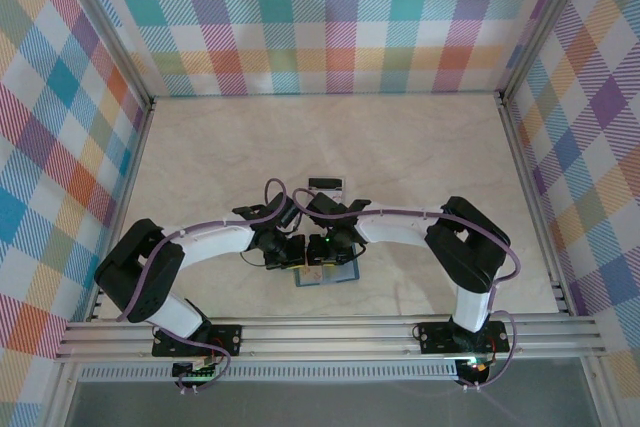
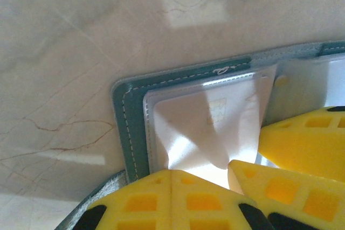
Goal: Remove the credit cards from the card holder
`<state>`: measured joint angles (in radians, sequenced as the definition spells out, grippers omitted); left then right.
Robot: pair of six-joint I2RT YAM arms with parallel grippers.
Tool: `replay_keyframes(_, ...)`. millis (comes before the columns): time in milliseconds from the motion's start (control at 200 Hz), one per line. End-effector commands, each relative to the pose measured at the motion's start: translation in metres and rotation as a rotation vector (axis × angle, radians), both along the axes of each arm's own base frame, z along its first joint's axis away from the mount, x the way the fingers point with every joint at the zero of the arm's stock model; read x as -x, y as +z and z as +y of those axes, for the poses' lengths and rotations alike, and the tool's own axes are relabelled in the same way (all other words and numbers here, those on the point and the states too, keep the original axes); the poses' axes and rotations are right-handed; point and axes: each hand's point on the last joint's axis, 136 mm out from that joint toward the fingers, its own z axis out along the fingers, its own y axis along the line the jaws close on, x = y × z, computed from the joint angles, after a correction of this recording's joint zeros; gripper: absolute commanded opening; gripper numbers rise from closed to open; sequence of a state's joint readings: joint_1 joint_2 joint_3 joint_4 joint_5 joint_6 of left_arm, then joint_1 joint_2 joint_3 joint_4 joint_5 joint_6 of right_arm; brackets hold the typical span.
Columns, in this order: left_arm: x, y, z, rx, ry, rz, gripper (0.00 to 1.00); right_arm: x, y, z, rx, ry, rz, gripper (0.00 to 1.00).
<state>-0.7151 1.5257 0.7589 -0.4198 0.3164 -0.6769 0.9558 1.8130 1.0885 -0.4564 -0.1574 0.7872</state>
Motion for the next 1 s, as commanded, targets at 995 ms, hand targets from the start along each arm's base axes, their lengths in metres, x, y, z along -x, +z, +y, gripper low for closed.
replay_keyframes(995, 0.011, 0.000, 0.017, -0.094, -0.024, 0.009, 0.01, -0.002, -0.015, -0.024, 0.129, -0.018, 0.000, 0.32)
